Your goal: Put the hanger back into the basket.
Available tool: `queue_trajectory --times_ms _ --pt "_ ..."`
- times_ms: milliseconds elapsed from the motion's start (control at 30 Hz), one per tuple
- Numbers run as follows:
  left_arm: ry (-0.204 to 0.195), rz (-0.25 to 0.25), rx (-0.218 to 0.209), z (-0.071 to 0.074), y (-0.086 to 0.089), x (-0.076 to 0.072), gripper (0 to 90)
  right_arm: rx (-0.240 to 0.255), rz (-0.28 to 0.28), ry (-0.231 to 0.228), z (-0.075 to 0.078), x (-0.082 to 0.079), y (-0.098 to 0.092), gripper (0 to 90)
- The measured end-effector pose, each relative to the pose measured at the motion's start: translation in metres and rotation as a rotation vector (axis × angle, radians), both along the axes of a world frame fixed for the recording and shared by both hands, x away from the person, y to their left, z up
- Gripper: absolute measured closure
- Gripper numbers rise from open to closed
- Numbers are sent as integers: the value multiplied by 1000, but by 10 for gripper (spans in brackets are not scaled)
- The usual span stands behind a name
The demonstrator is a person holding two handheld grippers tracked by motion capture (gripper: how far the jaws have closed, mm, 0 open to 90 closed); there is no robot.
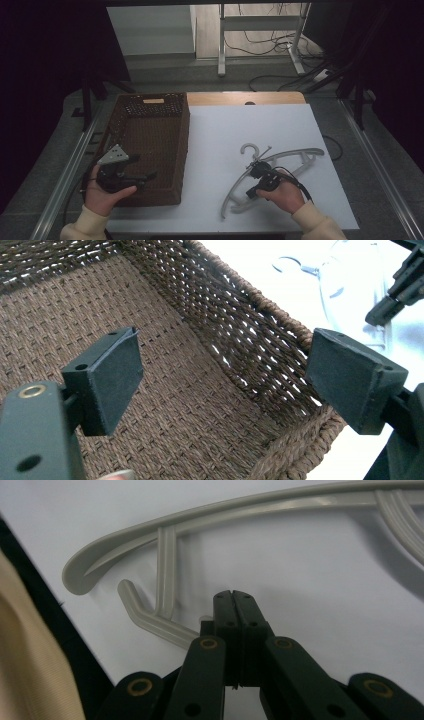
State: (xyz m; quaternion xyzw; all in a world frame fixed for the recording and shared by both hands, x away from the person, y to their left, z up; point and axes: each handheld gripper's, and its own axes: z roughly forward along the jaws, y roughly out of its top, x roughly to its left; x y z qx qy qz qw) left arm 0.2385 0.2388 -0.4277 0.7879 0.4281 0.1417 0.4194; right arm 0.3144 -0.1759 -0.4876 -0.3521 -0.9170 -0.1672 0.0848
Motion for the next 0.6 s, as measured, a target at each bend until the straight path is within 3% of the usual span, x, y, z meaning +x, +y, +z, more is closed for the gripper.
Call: queue_trajectory --times_ms 267,500,600 --pt "0 -1 1 0 -1 0 153 9 41 9 -1 -13 6 891" --pt "2 -2 1 0 -2 0 153 19 38 15 -2 -13 4 882" --pt "3 -7 1 1 -3 0 153 34 18 -9 3 -10 -1 885"
